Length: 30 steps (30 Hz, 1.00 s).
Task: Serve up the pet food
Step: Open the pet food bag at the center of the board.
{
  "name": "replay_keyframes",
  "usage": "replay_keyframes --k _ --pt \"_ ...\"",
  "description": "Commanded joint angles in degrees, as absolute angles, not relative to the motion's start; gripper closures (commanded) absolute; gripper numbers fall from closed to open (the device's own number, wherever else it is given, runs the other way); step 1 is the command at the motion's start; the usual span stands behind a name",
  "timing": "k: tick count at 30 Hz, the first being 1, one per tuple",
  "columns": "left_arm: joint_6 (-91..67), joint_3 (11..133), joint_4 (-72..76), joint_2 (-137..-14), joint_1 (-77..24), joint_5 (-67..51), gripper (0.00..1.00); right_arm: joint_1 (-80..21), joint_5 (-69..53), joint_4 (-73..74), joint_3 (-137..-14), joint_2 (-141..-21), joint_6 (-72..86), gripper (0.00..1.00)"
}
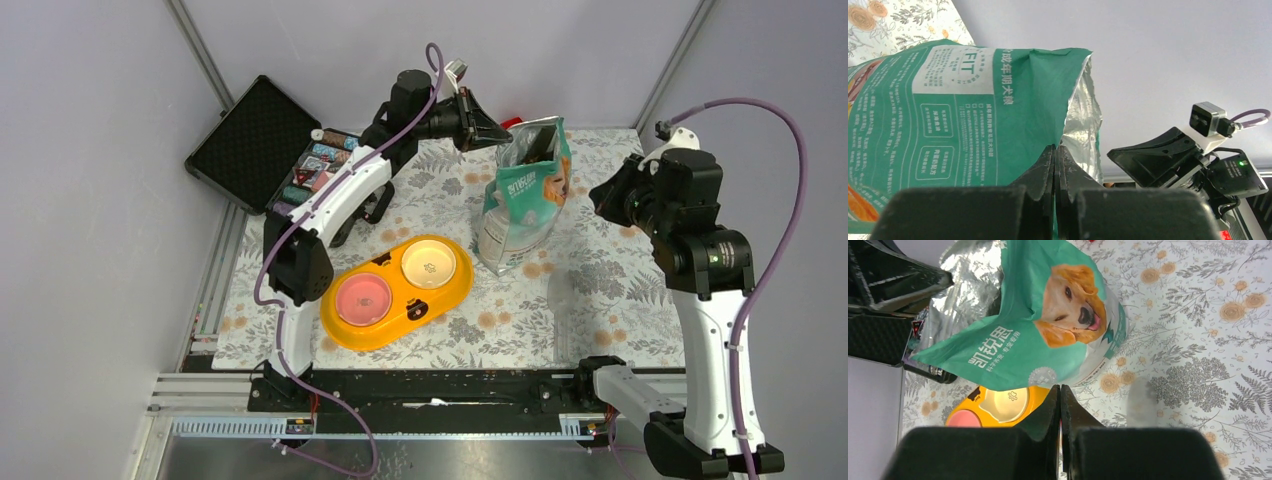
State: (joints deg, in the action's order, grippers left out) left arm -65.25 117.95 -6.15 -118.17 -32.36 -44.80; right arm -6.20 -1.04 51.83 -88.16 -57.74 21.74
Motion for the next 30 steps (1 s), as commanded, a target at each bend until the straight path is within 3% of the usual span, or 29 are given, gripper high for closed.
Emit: replay_keyframes --k 1,3,4,8,14,16,17,20,26,30 --pt "-66.21 124.81 -2.34 -113.83 -32.17 -47.0 1.0 -5.98 -2.07 52.26 -90.17 -60.28 21.5 0.96" --pt "-66.38 125.72 -2.56 -113.99 -32.65 -47.14 1.0 -6.03 -5.29 51.7 -93.57 -62.6 22.61 0.6" --pt "-66.36 125.83 -2.48 -113.92 -32.95 -47.04 1.0 -5.98 -6.64 51.44 -95.46 -63.79 23.38 0.51" --pt "-66.46 125.86 -2.1 -113.81 -34.26 -46.4 1.0 -6.24 -8.74 48.5 -100.34 -69.27 26.27 0.42" --pt "-67.02 126.01 -1.6 -114.1 -35.39 -46.37 1.0 -7.05 -7.19 52.03 -102.87 -76.62 25.82 0.41" --pt "-67.12 126.1 -1.52 -114.18 -35.5 -46.2 1.0 -7.03 -7.49 52.73 -101.32 -77.53 25.2 0.44" --pt "-67.27 126.23 -1.39 -114.26 -35.51 -46.11 1.0 -7.03 -7.37 53.06 -100.7 -77.55 24.35 0.51" --pt "-67.45 126.91 -1.51 -114.26 -35.46 -46.02 1.0 -6.84 -1.36 54.33 -99.69 -75.33 21.86 0.97" --pt "-66.79 128.03 -2.42 -113.94 -35.58 -45.66 1.0 -5.98 3.14 58.21 -105.71 -72.53 18.22 1.0" --pt "-66.98 127.19 -1.4 -112.54 -37.07 -46.07 1.0 -5.9 11.73 59.41 -98.88 -67.42 14.1 1.0"
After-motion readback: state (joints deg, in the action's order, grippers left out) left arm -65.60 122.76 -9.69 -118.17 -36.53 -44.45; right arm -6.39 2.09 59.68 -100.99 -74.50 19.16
